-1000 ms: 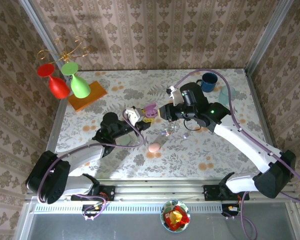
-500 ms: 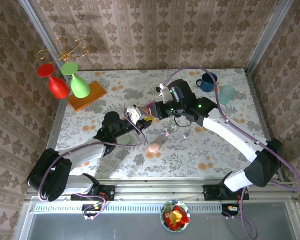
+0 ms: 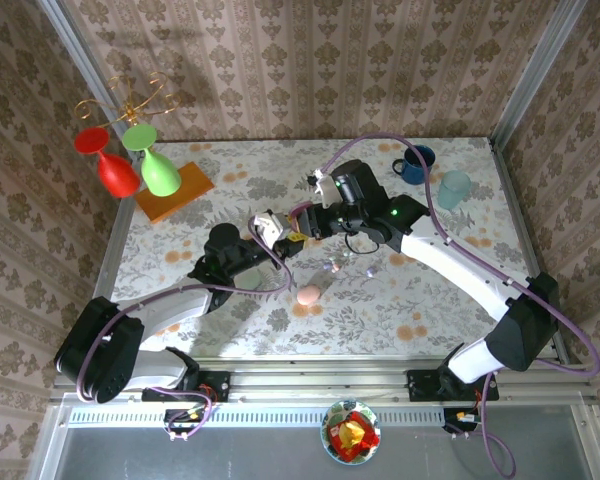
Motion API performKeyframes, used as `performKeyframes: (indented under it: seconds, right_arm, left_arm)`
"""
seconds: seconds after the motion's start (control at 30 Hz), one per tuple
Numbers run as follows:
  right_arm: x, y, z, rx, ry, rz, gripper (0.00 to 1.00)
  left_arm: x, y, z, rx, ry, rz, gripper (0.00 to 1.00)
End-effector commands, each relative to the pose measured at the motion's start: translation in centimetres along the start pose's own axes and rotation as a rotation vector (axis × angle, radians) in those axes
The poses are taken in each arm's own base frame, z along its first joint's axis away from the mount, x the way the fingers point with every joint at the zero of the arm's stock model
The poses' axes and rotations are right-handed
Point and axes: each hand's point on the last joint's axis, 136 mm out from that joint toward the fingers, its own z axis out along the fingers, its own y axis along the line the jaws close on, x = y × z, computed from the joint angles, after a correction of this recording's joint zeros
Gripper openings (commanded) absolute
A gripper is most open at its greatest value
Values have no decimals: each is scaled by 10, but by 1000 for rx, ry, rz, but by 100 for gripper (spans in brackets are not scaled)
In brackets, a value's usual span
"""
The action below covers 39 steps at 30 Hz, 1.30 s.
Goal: Insert wireless bluetooth earbuds into charging case
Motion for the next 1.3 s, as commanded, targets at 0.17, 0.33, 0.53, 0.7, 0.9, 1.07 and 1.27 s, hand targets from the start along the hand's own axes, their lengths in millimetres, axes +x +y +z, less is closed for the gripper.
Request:
performKeyframes:
  seconds: [0.17,0.33,0.53,0.7,0.9,1.07,1.27]
  right_arm:
    - [-6,4,-7,1,-29,4,32]
    - [-8,7,-21,2,-55,-11,35]
    - [-13,13,-48,-45,-132,-6,36]
    - [-26,12,-56,-42,-168,10,36]
    - [-33,5,-37,-29,-105,21,34]
    - [-36,4,-19,-43,-74,33,32]
    - [-25,0,-17,-43,-56,56,32]
  left_arm:
    - [-26,2,4,-3,-67,13,23]
    - [-24,1,4,3,-65,10,23]
    - [-17,-1,2,10,-49,26,23]
    - [-5,-12,1,64,-31,69,23]
    - [-2,-27,-4,132,-30,90,22]
    - [-1,-32,-7,148,-28,100,22]
    - [-11,-11,-6,29,-35,26,22]
